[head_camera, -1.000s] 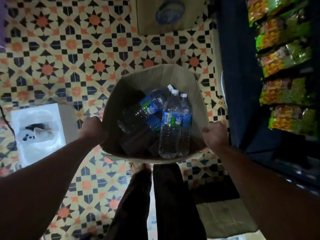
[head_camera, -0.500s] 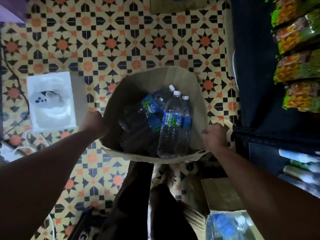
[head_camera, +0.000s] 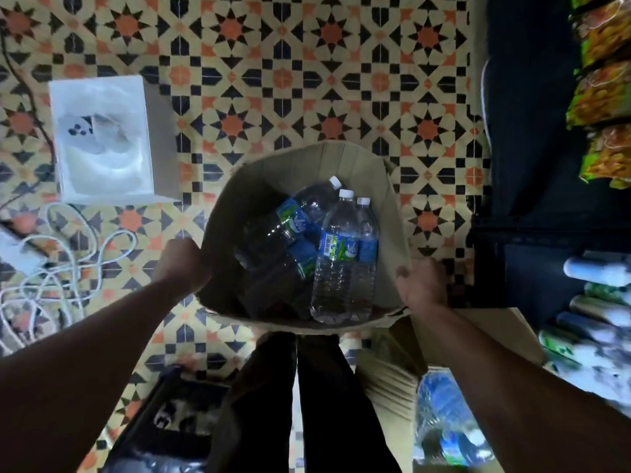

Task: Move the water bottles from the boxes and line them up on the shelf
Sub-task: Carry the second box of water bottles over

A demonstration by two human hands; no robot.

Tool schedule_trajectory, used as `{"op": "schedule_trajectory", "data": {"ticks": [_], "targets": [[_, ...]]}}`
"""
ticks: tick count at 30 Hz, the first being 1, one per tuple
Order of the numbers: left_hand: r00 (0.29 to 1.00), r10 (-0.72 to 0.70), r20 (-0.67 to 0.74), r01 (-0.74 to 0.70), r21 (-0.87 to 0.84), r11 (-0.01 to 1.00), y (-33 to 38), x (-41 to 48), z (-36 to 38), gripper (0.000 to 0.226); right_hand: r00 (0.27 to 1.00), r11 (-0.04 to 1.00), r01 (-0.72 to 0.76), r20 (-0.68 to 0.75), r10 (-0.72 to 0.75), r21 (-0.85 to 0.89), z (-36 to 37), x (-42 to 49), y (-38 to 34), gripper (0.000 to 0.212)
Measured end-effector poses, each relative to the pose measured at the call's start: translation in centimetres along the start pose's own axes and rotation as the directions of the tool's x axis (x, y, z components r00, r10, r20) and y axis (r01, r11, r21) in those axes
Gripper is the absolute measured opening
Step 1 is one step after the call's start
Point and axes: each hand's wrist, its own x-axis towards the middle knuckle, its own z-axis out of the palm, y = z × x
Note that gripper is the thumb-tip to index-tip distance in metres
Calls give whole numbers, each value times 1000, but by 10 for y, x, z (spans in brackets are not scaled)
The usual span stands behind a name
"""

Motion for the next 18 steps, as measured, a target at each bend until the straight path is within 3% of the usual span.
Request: {"op": "schedule_trajectory", "data": {"ticks": [6,13,18], "targets": [[1000,12,-5,-12,-84,996,-29,-4,22,20,997,1000,24,-73,-25,-14,24,-20,11,28],[996,48,-70,-58,-142,988,-43,-1,36,10,989,976,-44,-128,73,215,58,-36,23,26],[994,73,-86,-84,-132,988,-54,-8,59,12,969,962,35,-243,33,270,87,-58,36,37]]}}
